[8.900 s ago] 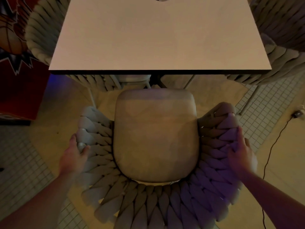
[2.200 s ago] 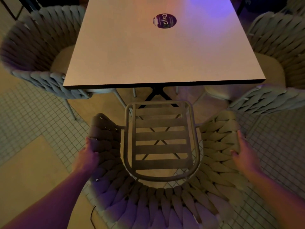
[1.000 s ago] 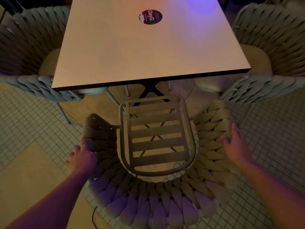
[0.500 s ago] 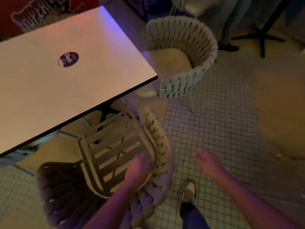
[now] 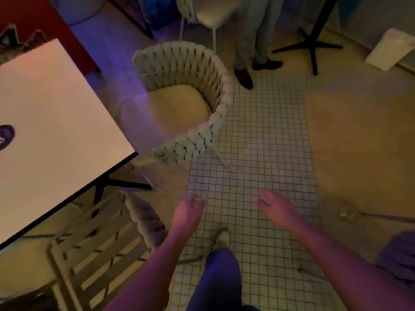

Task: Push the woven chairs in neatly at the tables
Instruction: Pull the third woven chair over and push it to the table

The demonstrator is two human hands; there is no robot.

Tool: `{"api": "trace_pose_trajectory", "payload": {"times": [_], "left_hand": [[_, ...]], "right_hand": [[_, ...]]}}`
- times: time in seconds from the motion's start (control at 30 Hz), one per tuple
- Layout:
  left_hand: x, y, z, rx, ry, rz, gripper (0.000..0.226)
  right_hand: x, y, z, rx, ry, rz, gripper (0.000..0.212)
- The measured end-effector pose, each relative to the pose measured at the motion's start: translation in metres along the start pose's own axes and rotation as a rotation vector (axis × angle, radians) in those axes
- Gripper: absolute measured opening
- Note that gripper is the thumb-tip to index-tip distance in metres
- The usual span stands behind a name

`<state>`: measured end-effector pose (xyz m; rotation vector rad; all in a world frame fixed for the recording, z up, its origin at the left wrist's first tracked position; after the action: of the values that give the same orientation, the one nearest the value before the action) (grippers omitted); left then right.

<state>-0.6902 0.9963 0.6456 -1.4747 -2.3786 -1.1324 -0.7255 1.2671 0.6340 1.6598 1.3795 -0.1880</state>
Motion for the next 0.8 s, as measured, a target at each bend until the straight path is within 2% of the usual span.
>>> {"api": "trace_pose_trajectory", "payload": {"times": [0.2, 0.47, 0.6, 0.8], "left_hand": [[0.066, -0.096, -0.003, 0.023, -0.01, -0.05, 0.044], [0.171, -0.214, -0.062, 0.148, -0.03, -0.022, 0.037], [0.201, -0.272, -0.082, 0.21, 0.03, -0.133, 0.045], [0.199, -0.316, -0.106, 0.421, 0.172, -0.436, 0.043]], "right_hand": [[-0.024, -0.109, -0.07, -0.054, 0.083, 0.013, 0.055], [-0.106, -0.239, -0.188, -0.027, 0.04, -0.101, 0.053], [-0.143, -0.315, -0.233, -0.054, 0.089, -0.182, 0.055], [-0.211, -0.444, -0.261, -0.197, 0.21, -0.369, 0.056]]}}
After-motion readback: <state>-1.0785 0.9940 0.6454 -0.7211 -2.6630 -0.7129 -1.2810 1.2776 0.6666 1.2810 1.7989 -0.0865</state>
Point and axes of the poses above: each hand's wrist, its own y-axis away from the middle knuckle, its own z-axis out of the palm, x = y × z, the point moved 8 cm from there along -y, towards the middle knuckle, and after that the axes turned 15 degrees about -y, right-handed, at the moved point
